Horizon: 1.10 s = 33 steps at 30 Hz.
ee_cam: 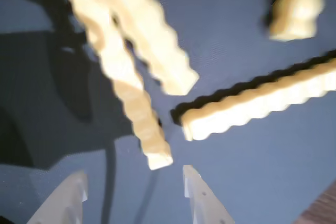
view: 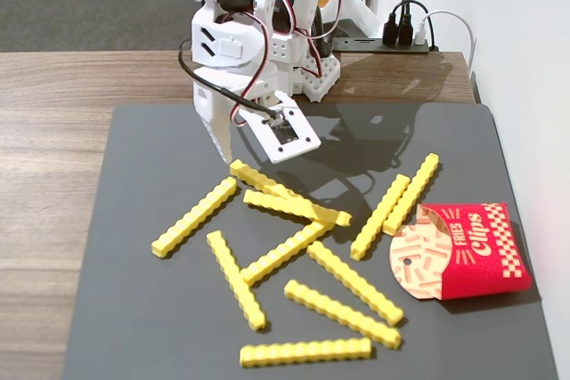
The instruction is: Grab a fry
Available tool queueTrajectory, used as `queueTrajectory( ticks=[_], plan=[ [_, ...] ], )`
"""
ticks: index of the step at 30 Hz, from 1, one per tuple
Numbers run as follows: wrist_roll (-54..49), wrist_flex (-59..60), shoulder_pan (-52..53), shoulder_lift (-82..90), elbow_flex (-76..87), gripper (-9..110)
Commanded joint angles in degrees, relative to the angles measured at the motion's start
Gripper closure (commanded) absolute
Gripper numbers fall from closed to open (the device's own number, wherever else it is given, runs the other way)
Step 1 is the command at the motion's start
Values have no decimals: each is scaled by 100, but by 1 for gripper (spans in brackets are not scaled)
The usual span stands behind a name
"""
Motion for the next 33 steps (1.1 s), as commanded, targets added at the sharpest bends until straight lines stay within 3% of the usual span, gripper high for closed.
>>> queueTrajectory(
  ticks=[1,26,33],
  plan=[
    [18,-70,-53,-35,9,78],
    [9,-729,141,-826,114,78],
    [35,-888,97,-967,185,86]
  ],
)
